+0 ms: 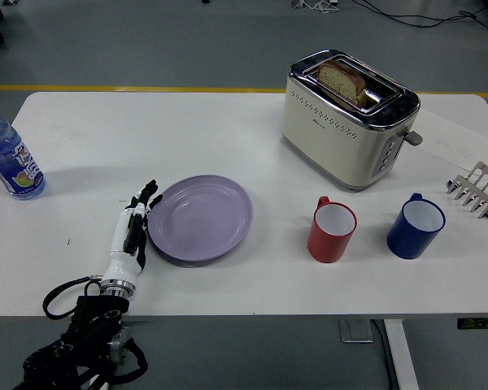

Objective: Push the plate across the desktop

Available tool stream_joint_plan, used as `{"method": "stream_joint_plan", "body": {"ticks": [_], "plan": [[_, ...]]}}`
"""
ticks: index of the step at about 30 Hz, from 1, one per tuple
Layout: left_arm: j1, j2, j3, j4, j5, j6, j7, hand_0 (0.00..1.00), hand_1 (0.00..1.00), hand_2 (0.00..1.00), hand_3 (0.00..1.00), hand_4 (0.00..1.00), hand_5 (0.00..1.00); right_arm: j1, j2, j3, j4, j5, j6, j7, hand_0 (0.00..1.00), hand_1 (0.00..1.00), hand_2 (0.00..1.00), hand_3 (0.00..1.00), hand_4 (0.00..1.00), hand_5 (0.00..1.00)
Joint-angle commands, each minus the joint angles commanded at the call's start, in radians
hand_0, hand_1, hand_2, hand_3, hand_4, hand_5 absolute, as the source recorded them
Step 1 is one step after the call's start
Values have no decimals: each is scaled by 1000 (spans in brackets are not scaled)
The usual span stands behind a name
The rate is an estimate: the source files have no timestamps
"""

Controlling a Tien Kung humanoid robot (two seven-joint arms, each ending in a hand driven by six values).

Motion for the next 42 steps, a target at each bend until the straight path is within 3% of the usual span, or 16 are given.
{"method": "stream_joint_plan", "body": {"ticks": [27,42], "plan": [[-60,-7,161,-42,-26,-15,0,898,901,929,892,501,960,-3,-4,-2,0,9,1,5,514,478,579,544,174,318],[-74,-10,187,-57,-26,-22,0,896,900,928,883,496,951,-4,-4,-6,0,17,0,6,515,478,579,544,179,320]]}}
